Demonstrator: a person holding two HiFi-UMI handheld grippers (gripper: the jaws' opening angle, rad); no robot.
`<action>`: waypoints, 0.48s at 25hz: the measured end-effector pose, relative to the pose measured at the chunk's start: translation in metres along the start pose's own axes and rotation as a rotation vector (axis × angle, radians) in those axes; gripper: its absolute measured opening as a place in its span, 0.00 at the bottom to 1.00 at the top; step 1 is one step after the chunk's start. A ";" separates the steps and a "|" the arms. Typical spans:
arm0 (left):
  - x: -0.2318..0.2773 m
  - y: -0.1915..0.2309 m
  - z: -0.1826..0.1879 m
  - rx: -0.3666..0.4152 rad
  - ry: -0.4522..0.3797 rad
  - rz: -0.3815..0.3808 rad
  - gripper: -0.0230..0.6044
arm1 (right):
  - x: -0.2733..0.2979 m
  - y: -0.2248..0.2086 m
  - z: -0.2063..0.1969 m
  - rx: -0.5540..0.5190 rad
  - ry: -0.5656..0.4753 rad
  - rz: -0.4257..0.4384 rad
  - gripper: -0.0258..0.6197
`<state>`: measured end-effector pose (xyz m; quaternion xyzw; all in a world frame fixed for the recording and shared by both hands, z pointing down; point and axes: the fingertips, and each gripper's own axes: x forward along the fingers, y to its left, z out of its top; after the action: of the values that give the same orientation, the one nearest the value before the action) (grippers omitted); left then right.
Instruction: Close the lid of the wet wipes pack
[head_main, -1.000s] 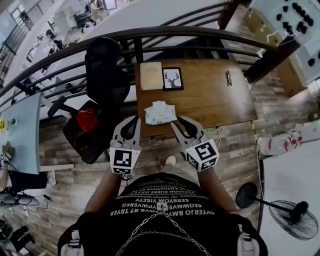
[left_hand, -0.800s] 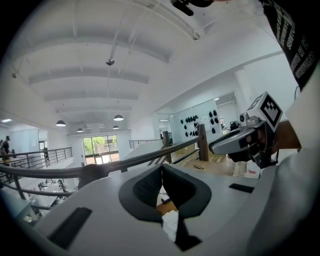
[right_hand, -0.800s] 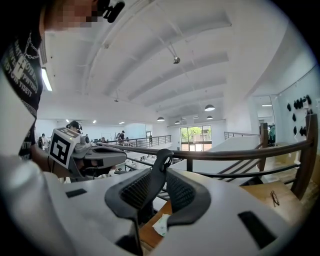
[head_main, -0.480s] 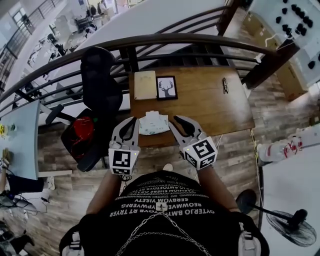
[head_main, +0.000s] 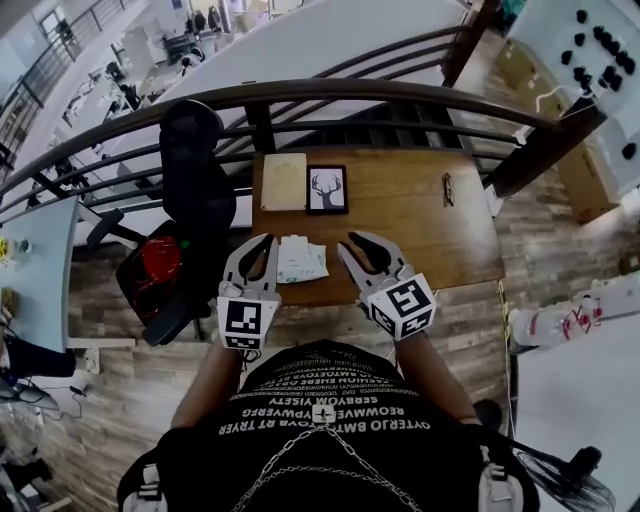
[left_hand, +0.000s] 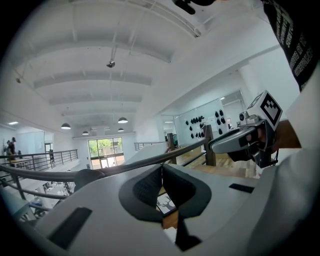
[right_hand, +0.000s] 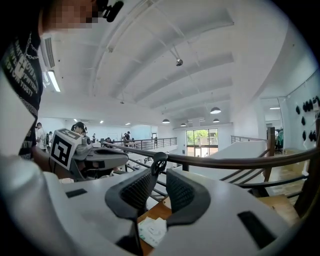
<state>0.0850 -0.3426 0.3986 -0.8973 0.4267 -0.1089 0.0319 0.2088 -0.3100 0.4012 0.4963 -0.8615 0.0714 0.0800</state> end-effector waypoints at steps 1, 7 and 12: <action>0.001 -0.001 0.000 0.001 0.001 0.007 0.08 | 0.001 -0.001 0.000 -0.002 0.000 0.009 0.19; -0.003 -0.002 -0.010 0.000 0.035 0.057 0.08 | 0.006 -0.003 -0.012 0.003 0.018 0.068 0.18; -0.017 0.019 -0.029 -0.016 0.095 0.125 0.08 | 0.015 0.004 -0.025 0.033 0.037 0.108 0.18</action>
<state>0.0542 -0.3407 0.4209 -0.8630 0.4836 -0.1455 0.0111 0.2001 -0.3157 0.4286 0.4488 -0.8842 0.0990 0.0839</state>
